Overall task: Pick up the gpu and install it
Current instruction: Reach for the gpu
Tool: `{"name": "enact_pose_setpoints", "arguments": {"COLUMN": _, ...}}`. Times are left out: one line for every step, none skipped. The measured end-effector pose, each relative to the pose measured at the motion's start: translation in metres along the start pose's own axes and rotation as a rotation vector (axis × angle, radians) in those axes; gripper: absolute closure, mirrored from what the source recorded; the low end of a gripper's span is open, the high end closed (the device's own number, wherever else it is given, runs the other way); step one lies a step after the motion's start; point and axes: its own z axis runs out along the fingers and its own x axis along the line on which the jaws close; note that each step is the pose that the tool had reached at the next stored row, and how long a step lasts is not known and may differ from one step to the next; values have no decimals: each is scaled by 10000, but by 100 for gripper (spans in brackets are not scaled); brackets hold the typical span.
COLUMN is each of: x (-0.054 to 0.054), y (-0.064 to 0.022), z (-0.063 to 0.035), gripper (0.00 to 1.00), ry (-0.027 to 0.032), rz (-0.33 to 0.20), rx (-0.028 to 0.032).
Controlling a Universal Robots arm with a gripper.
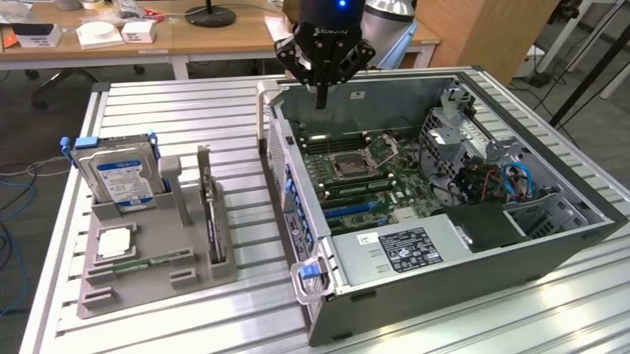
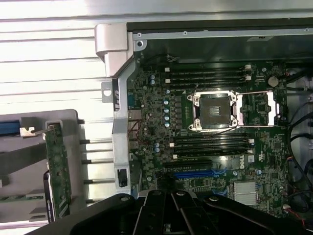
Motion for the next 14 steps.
{"name": "enact_pose_setpoints", "arguments": {"x": 9, "y": -1, "z": 0, "gripper": 89, "ry": 0, "rz": 0, "rx": 0}}
{"name": "enact_pose_setpoints", "arguments": {"x": 19, "y": -1, "z": 0, "gripper": 89, "ry": 0, "rz": 0, "rx": 0}}
{"name": "enact_pose_setpoints", "arguments": {"x": 30, "y": -2, "z": -1, "gripper": 89, "ry": 0, "rz": 1, "rx": 0}}
{"name": "enact_pose_setpoints", "arguments": {"x": 42, "y": -3, "z": -1, "gripper": 89, "ry": 0, "rz": 0, "rx": 0}}
{"name": "enact_pose_setpoints", "arguments": {"x": 54, "y": -4, "z": -1, "gripper": 89, "ry": 0, "rz": 0, "rx": 0}}
{"name": "enact_pose_setpoints", "arguments": {"x": 64, "y": -5, "z": -2, "gripper": 89, "ry": 0, "rz": 0, "rx": 0}}
{"name": "enact_pose_setpoints", "arguments": {"x": 75, "y": -5, "z": -2, "gripper": 89, "ry": 0, "rz": 0, "rx": 0}}
{"name": "enact_pose_setpoints", "arguments": {"x": 86, "y": -6, "z": -2, "gripper": 89, "ry": 0, "rz": 1, "rx": 0}}
{"name": "enact_pose_setpoints", "arguments": {"x": 97, "y": -7, "z": -3, "gripper": 89, "ry": 0, "rz": 0, "rx": 0}}
{"name": "enact_pose_setpoints", "arguments": {"x": 109, "y": -8, "z": -3, "gripper": 89, "ry": 0, "rz": 0, "rx": 0}}
{"name": "enact_pose_setpoints", "arguments": {"x": 122, "y": -9, "z": -4, "gripper": 89, "ry": 0, "rz": 0, "rx": 1}}
{"name": "enact_pose_setpoints", "arguments": {"x": 134, "y": -10, "z": -4, "gripper": 89, "ry": 0, "rz": 0, "rx": 0}}
{"name": "enact_pose_setpoints", "arguments": {"x": 145, "y": -11, "z": -4, "gripper": 89, "ry": 0, "rz": -1, "rx": 0}}
{"name": "enact_pose_setpoints", "arguments": {"x": 156, "y": -12, "z": -4, "gripper": 89, "ry": 0, "rz": 0, "rx": -1}}
